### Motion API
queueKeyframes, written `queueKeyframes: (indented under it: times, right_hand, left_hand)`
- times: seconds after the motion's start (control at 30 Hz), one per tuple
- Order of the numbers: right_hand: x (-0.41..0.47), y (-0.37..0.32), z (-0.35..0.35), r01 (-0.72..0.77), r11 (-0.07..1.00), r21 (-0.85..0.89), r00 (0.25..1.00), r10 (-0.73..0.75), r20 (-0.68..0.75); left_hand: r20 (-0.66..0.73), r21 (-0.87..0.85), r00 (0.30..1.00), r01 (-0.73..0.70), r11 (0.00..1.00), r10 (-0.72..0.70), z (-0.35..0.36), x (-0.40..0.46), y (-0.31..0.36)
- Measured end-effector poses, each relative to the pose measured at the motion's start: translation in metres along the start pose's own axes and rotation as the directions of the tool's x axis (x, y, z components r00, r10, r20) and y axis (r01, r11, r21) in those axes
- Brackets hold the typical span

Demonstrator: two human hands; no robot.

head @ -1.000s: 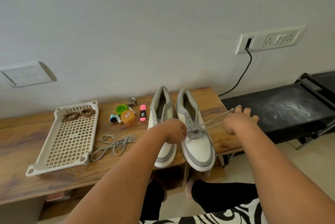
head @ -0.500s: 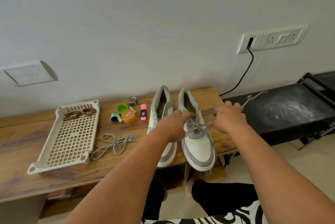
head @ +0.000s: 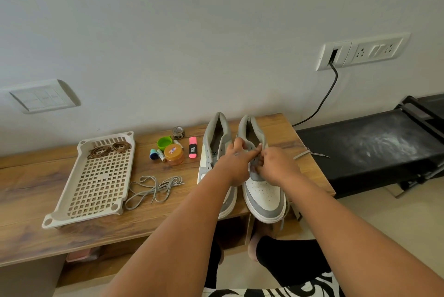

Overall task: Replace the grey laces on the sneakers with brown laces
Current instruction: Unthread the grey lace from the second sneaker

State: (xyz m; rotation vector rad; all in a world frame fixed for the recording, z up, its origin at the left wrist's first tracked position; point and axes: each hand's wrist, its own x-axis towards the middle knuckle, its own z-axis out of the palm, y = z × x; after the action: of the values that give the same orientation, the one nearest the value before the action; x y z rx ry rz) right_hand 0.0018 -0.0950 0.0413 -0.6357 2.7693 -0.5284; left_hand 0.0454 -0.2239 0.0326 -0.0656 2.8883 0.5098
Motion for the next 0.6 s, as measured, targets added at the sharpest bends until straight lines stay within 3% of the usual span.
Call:
queueKeyframes:
  times: [0.1, 0.2, 0.37, 0.5, 0.6]
  right_hand:
    - [0.004, 0.013, -0.003, -0.062, 0.981, 0.184, 0.983, 0.029, 0.180]
    - [0.003, 0.040, -0.012, -0.092, 0.896, 0.434, 0.927, -0.082, 0.365]
    - [-0.001, 0.069, -0.017, -0.185, 0.713, 0.676, 0.878, -0.189, 0.439]
    - [0.000, 0.069, -0.019, -0.140, 0.773, 0.618, 0.878, -0.192, 0.439]
    - [0.001, 0.060, -0.023, 0.016, 0.911, 0.411, 0.974, -0.108, 0.201]
  left_hand:
    - [0.016, -0.109, 1.000, 0.013, 0.994, -0.011, -0.003, -0.002, 0.001]
    - [0.039, -0.120, 0.999, 0.021, 0.993, -0.016, -0.002, -0.001, 0.001]
    - [0.064, -0.086, 0.998, 0.012, 0.996, -0.007, 0.004, 0.004, 0.012]
    - [0.066, -0.087, 0.998, 0.026, 0.996, -0.020, 0.005, 0.003, 0.015]
    - [0.013, -0.159, 1.000, 0.024, 0.987, -0.022, 0.007, -0.001, 0.012]
